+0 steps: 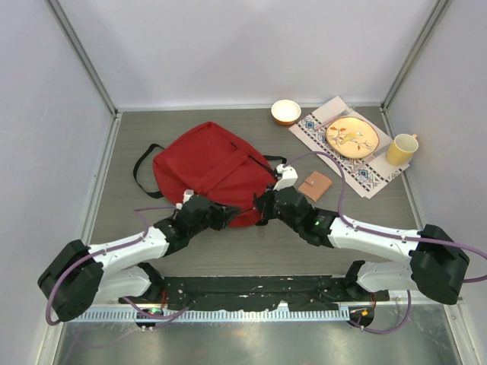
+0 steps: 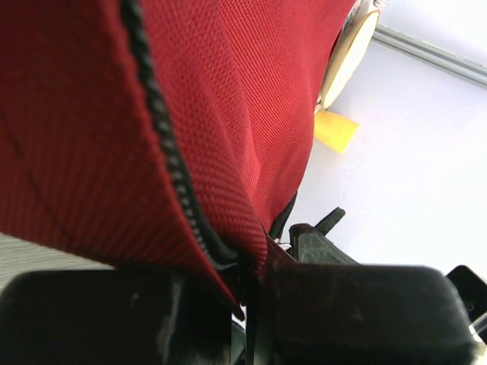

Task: Pack the student bag
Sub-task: Zip the student bag at the center of the board.

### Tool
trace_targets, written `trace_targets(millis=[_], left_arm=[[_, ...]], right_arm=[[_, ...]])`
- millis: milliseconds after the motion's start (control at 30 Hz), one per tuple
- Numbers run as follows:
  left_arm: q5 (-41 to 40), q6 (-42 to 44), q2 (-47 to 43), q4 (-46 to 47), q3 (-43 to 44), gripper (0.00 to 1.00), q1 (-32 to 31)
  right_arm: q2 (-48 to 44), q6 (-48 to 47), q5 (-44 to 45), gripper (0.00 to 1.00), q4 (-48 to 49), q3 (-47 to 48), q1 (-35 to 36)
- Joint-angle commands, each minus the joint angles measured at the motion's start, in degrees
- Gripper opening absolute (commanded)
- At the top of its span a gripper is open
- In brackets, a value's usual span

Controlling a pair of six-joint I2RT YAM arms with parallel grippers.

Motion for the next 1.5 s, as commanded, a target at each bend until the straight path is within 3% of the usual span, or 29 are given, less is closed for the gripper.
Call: trace_targets(millis=[0,167,400,600,733,800,833,933,967,1100,1200,1367,1467], left_arm=[[-4.4,6.0,-6.5,-4.5,0.0,0.00,0.1],[-7.4,13.3,-14.8,-20.7,-0.3,0.00,0.7],[-8.8,12.4,-28.5,-31.1,-7.6,0.00,1.4],[-13.7,14.4,-38.8,-43.4,-6.4,0.00,1.6],[-14.8,21.3,-42.1,-44.1,-4.6,0.36,1.5],[-15.7,25.4,-41.1,-44.0,-1.3,0.51,1.6],[-16.0,28.6,-40.2,-43.8,0.2,0.63,1.6],[-16.7,40.1,-34.4,-45.1,8.1,0.77,1.6],[-16.2,46.9,-32.8,-44.8,12.0,0.78,1.6],[-11.4,60.8,-24.1,-41.0,19.4,0.82,1.6],[-4.9,67.8,-19.7,-37.5,23.6,0.83,1.5],[7.6,73.1,-11.4,-34.4,28.3,0.83,0.7],[11.2,74.7,-7.5,-31.3,28.6,0.84,-0.7]], right_arm=[[-2.1,0.4,3.2,0.01,1.9,-0.4,0.0],[-2.1,1.6,5.6,0.01,0.6,-0.3,-0.7],[-1.8,2.3,4.9,0.01,0.6,-0.5,-3.9],[-2.5,1.8,2.5,0.01,0.7,-1.0,-8.5],[-2.5,0.6,0.1,0.01,2.4,-1.0,-8.7],[-2.3,0.6,-1.3,0.01,3.3,-1.2,-8.7],[-2.2,0.8,-2.2,0.01,3.4,-1.4,-8.7],[-2.5,1.4,-2.4,0.01,3.7,-2.0,-8.6],[-2.8,1.4,-2.4,0.01,3.7,-2.5,-8.6],[-3.5,1.6,-2.3,0.01,3.4,-3.0,-8.6],[-3.9,1.7,-2.2,0.01,3.2,-3.2,-8.6],[-4.7,1.7,-1.7,0.01,2.8,-3.5,-8.6],[-4.8,2.1,-1.6,0.01,2.8,-3.8,-8.6]])
